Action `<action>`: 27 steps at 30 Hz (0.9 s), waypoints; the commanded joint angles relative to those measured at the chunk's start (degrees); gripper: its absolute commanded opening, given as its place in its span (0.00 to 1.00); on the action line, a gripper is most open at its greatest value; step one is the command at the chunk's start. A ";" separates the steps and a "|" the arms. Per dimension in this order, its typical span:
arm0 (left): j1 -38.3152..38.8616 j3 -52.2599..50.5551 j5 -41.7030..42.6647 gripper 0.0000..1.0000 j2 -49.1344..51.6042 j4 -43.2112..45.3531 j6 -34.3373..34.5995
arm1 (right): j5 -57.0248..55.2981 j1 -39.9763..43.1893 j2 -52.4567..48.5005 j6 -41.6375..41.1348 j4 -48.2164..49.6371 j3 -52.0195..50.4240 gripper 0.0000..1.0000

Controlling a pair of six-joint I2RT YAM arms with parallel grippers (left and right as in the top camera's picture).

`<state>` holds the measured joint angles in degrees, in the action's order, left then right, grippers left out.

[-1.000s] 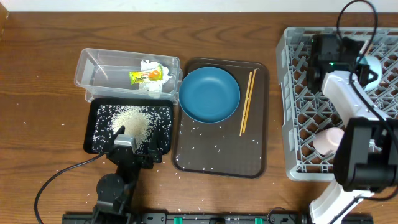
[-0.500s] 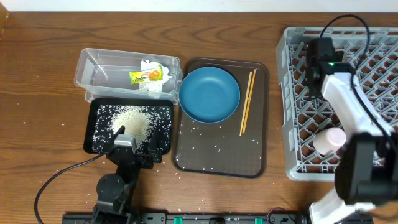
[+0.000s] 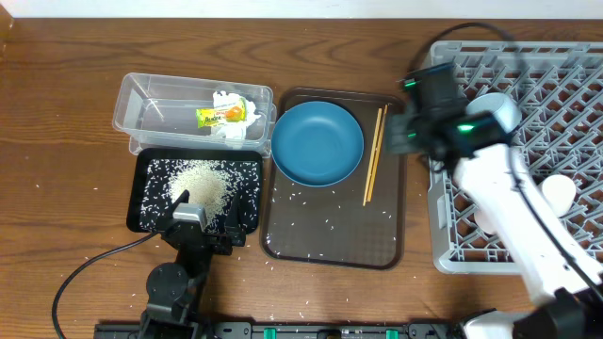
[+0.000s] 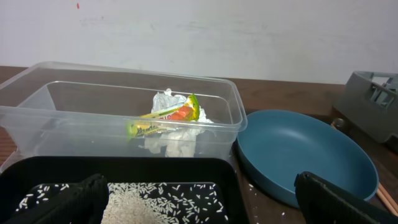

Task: Sort waste into correct bins and load items into the dishwasher rack
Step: 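Reach the right gripper to the blue plate rim and grasp it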

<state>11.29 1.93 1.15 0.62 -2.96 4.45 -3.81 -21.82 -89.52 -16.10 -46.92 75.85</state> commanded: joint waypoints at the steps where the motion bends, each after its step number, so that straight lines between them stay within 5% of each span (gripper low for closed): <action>1: -0.28 -1.70 -0.28 0.98 -0.39 -0.98 -0.15 | 2.75 -4.98 -5.22 -5.25 0.52 0.11 0.67; 10: -0.28 -1.70 -0.28 0.98 -0.39 -0.98 -0.15 | 1.97 -5.66 -19.02 -15.15 5.77 0.11 0.60; 14: -0.28 -1.70 -0.28 0.98 -0.39 -0.98 -0.15 | 6.23 -4.79 -21.22 -15.63 8.22 0.11 0.19; 17: -0.28 -1.70 -0.28 0.98 -0.39 -0.98 -0.15 | 6.16 -4.37 -20.61 -15.63 8.70 0.13 0.02; 27: -0.28 -1.70 -0.28 0.98 -0.39 -0.98 -0.15 | 5.97 -0.72 -16.85 -17.81 8.79 0.13 0.02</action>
<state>11.29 1.93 1.15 0.62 -2.96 4.45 2.39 -23.33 -108.97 -32.88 -38.41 75.79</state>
